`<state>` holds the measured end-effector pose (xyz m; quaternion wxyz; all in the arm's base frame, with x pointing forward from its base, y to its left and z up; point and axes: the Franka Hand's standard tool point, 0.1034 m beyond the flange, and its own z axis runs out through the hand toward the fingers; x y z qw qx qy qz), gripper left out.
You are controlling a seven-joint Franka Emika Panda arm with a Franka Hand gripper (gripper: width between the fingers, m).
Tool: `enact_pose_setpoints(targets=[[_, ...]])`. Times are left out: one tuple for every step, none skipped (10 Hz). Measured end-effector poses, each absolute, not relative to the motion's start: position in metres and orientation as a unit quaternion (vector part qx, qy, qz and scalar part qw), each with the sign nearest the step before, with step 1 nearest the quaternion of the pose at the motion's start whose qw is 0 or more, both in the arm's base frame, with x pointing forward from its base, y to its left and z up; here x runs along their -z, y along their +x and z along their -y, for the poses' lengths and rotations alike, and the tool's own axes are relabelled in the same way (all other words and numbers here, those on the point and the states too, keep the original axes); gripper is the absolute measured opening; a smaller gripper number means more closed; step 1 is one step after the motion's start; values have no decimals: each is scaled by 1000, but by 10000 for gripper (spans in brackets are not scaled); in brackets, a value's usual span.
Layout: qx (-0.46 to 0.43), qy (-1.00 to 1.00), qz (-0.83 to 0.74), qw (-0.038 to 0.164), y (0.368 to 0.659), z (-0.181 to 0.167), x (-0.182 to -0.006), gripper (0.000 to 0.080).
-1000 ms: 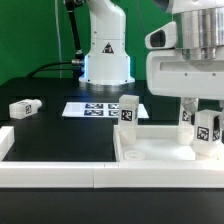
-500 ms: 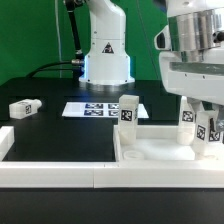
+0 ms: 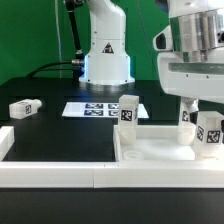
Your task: Assemble square table
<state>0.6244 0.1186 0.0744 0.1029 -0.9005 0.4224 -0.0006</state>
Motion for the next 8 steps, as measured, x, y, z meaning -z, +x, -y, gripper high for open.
enact_pose_setpoints(targets=[[4,-925,-368,101,624,-119,-74,641],[8,-936,-338,100,624,-119,-74,648],[11,-947,-304,100,624,-118,-74,648],[16,-960,-260,99,624,-118,-74,649],[21,-981,-175,78,623,-115,-73,649],[31,-995,-77,51,623,-117,-72,649],[33,-999,-1,34,623,-122,-73,649],[31,-998,45,30,625,-122,-75,649]])
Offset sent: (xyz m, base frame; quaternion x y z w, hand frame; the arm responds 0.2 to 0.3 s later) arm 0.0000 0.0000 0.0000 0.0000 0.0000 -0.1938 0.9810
